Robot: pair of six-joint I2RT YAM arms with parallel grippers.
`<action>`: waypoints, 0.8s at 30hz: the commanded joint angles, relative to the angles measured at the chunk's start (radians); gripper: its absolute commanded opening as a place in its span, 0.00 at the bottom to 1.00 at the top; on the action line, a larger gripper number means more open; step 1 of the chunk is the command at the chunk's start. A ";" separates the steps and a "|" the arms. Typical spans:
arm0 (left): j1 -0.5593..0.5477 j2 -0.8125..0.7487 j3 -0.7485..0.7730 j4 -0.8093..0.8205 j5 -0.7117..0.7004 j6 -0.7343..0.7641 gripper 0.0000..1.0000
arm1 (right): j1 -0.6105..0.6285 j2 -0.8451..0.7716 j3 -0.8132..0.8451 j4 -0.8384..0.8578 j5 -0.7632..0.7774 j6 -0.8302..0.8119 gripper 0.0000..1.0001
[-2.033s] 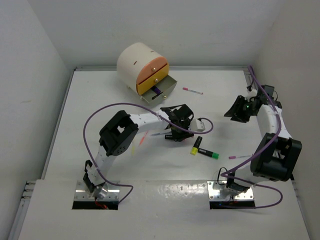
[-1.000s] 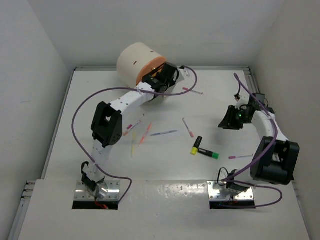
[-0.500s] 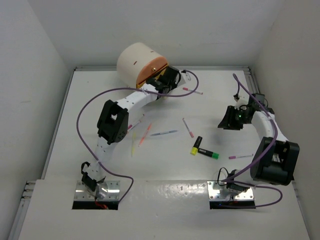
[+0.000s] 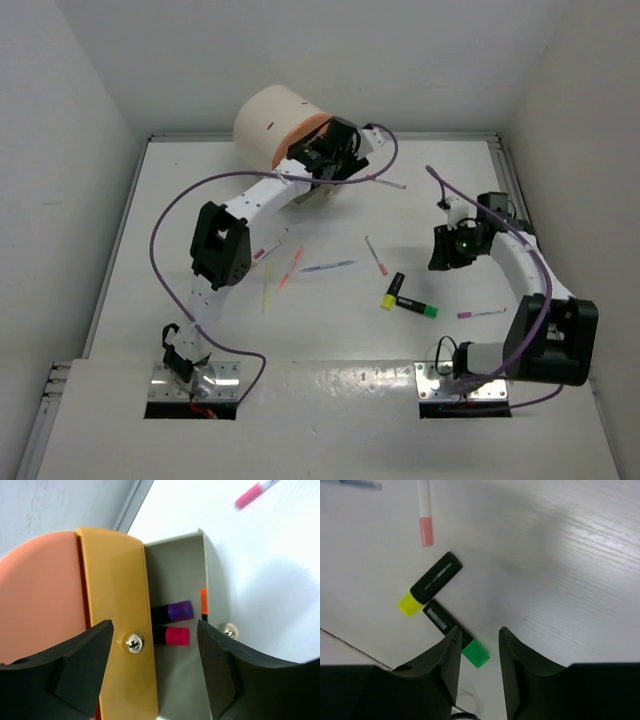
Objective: Sort the stationery into containers
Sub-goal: Place the pen in the drawer, then pick up the pen from the center of the board.
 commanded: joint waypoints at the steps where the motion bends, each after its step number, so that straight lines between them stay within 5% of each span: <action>1: 0.025 -0.170 0.043 -0.017 0.113 -0.133 0.74 | 0.089 -0.081 -0.034 -0.031 0.053 -0.188 0.35; 8: 0.148 -0.423 -0.207 0.023 0.372 -0.429 0.74 | 0.252 -0.117 -0.082 -0.072 0.119 -0.281 0.35; 15: 0.225 -0.584 -0.402 0.032 0.524 -0.511 0.75 | 0.430 -0.146 -0.172 -0.057 0.207 -0.332 0.48; 24: 0.263 -0.594 -0.436 0.020 0.582 -0.583 0.76 | 0.505 -0.085 -0.237 0.010 0.290 -0.382 0.55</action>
